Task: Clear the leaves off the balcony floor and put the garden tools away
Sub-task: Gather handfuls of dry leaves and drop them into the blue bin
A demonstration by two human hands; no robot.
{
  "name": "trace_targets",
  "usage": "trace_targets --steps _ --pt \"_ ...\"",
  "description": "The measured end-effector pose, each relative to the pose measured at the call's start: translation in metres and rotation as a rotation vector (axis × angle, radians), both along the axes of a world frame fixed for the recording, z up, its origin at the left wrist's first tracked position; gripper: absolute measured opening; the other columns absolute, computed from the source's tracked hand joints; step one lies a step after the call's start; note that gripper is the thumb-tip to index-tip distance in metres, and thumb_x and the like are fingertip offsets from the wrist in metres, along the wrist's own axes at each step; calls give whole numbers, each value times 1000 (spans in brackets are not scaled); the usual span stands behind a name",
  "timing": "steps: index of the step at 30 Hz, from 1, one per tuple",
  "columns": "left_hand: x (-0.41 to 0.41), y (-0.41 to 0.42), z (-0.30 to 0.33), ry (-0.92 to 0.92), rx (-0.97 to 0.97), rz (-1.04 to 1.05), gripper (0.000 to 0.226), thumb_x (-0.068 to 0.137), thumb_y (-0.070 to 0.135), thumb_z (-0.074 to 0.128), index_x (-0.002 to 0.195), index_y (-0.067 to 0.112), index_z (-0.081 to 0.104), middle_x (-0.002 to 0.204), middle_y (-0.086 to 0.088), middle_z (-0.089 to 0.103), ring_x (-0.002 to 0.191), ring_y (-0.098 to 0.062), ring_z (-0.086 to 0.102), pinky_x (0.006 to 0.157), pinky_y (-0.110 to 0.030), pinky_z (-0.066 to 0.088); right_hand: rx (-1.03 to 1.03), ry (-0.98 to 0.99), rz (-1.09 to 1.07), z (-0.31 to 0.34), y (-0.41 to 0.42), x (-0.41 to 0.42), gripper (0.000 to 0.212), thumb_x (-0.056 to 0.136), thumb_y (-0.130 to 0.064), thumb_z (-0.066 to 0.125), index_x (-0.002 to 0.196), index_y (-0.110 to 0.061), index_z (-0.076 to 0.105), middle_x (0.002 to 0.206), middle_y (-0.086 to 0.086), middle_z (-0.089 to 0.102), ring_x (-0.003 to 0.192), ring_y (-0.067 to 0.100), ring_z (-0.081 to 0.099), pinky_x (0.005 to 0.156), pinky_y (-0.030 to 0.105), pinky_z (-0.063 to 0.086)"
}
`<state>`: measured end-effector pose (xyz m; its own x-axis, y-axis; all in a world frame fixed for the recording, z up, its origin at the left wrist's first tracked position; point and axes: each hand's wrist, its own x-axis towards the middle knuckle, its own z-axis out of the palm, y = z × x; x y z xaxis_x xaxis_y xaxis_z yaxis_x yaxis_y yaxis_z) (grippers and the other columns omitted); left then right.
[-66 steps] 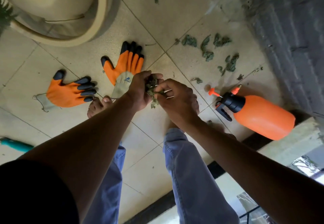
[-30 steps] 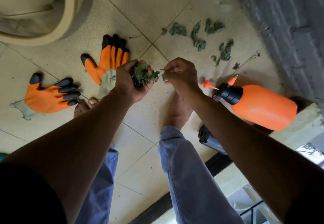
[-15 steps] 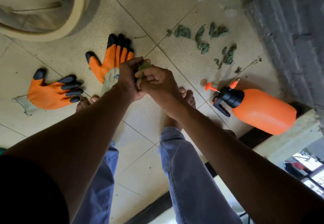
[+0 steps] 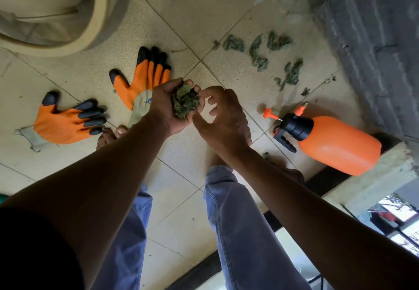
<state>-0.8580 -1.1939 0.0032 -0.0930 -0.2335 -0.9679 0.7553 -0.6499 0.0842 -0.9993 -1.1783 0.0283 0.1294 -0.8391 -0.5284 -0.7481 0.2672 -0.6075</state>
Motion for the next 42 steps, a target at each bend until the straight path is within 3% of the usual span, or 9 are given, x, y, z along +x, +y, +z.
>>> trace_targets --steps 4,7,9,12,16,22,27,35,42 --pt "-23 -25 49 -17 -116 203 97 112 21 10 25 13 52 37 0 53 33 0 54 43 -12 47 -60 70 91 -21 -4 4 67 72 -43 84 127 -24 51 126 1 45 111 22 54 76 38 55" --pt "-24 -11 -17 34 52 158 51 106 23 35 68 7 65 79 -10 59 63 -18 65 57 -27 57 -71 119 104 -38 -18 0 72 70 -36 85 130 -20 49 128 6 45 115 25 49 82 39 55" --pt "-22 -9 -35 48 72 144 28 98 25 46 82 8 62 84 -10 58 72 -22 63 68 -31 57 -89 52 150 -43 -30 -6 72 69 -35 83 131 -18 51 127 6 47 115 24 48 88 38 52" --pt "-22 -12 -48 78 75 204 27 96 23 49 80 7 64 82 -10 60 73 -21 62 72 -31 56 -169 9 367 -53 -50 -20 68 71 -37 69 134 -17 53 127 6 51 116 26 50 91 43 50" --pt "-20 -22 -52 65 100 204 28 98 23 50 79 8 64 77 -8 60 69 -20 63 72 -30 57 -352 346 456 -82 -89 -51 65 76 -16 65 139 -18 50 137 14 52 124 31 50 93 41 52" --pt "-23 -23 -54 102 97 139 28 100 25 51 81 8 65 78 -8 62 71 -21 63 77 -30 57 -134 742 497 -101 -142 -87 112 67 -23 74 161 -29 13 168 24 8 153 52 5 121 63 21" --pt "-21 -17 -55 115 100 141 31 101 26 50 83 7 66 79 -8 62 70 -21 64 77 -31 57 -48 706 301 -100 -147 -77 101 65 -18 76 153 -22 27 152 23 29 132 44 36 96 48 47" --pt "-24 -10 -57 140 89 137 28 101 26 51 89 7 67 82 -8 64 74 -21 65 72 -31 59 -159 452 433 -104 -121 -45 67 67 13 55 130 -8 51 134 23 41 114 35 44 74 33 46" --pt "-19 -4 -56 135 98 128 27 99 25 52 88 6 68 80 -9 63 72 -20 64 71 -32 59 -130 626 693 -96 -119 -22 113 67 -6 79 157 -39 21 160 16 23 133 41 36 74 45 53"
